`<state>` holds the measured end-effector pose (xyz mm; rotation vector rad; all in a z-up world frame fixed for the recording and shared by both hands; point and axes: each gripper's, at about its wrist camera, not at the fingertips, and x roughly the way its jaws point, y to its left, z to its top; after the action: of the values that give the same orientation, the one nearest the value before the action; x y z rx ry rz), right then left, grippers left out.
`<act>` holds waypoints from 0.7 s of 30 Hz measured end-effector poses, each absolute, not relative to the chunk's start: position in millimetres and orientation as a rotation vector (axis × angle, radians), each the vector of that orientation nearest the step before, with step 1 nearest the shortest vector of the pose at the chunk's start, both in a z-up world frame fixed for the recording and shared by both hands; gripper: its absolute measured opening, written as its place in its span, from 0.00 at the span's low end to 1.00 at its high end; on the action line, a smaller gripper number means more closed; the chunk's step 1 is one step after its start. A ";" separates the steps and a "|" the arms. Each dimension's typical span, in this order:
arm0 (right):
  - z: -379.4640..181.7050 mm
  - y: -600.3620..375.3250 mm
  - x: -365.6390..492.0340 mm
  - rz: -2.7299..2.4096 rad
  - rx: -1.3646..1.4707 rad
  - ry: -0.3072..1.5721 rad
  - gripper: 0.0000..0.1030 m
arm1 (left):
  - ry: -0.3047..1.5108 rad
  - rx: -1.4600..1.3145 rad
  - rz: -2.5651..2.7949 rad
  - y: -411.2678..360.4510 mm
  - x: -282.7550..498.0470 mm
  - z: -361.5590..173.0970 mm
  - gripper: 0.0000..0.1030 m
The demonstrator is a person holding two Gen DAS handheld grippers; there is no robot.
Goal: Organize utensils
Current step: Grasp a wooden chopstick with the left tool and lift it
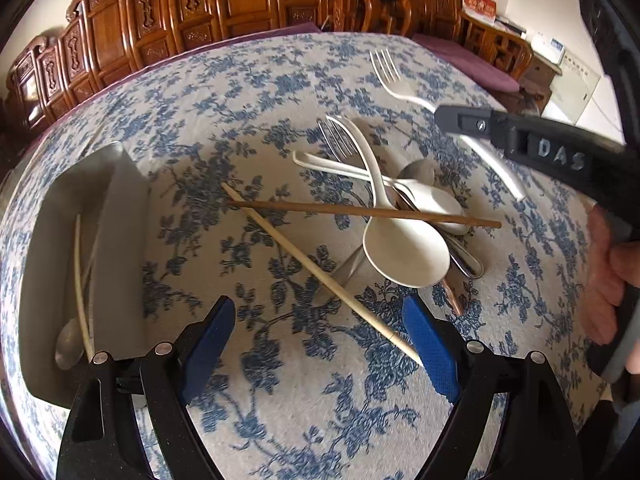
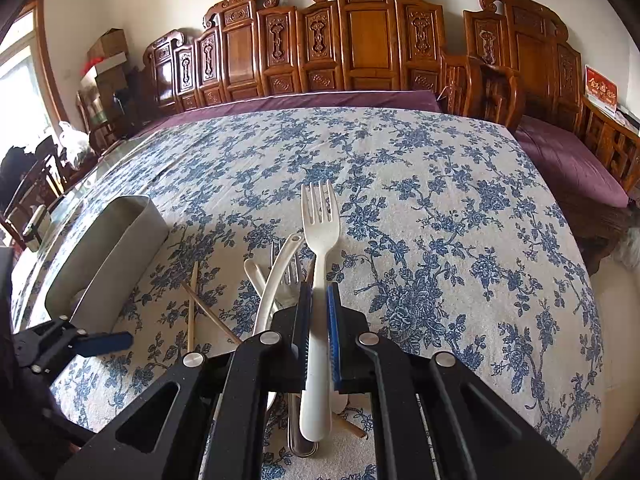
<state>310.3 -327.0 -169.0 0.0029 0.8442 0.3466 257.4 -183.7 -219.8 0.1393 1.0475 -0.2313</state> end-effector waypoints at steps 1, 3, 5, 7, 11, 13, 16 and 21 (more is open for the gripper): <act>-168.5 -326.6 309.7 0.349 0.002 0.842 0.09 | 1.050 0.157 -0.224 -186.9 258.0 -222.5 0.80; -167.9 -325.8 308.6 0.353 -0.001 0.839 0.09 | 1.060 0.196 -0.205 -191.9 258.8 -228.4 0.80; -167.8 -324.7 308.1 0.356 -0.004 0.837 0.09 | 1.067 0.212 -0.187 -189.3 258.4 -232.0 0.80; -167.7 -323.5 307.6 0.358 -0.005 0.838 0.09 | 1.078 0.197 -0.174 -180.2 256.8 -234.3 0.78; -167.0 -320.2 307.5 0.363 -0.009 0.838 0.09 | 1.082 0.161 -0.162 -160.7 252.6 -231.6 0.61; -165.9 -317.7 306.8 0.366 -0.014 0.835 0.09 | 1.084 0.147 -0.155 -152.6 250.8 -230.6 0.54; -165.5 -313.3 306.0 0.370 -0.025 0.835 0.09 | 1.090 0.124 -0.158 -144.3 250.0 -228.9 0.38; -166.3 -304.7 302.3 0.371 -0.046 0.840 0.09 | 1.103 0.099 -0.154 -136.1 252.8 -228.0 0.04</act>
<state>302.3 -304.7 -166.3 -0.0464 0.8402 0.3705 252.8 -136.1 -228.0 0.0990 1.1034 -0.1539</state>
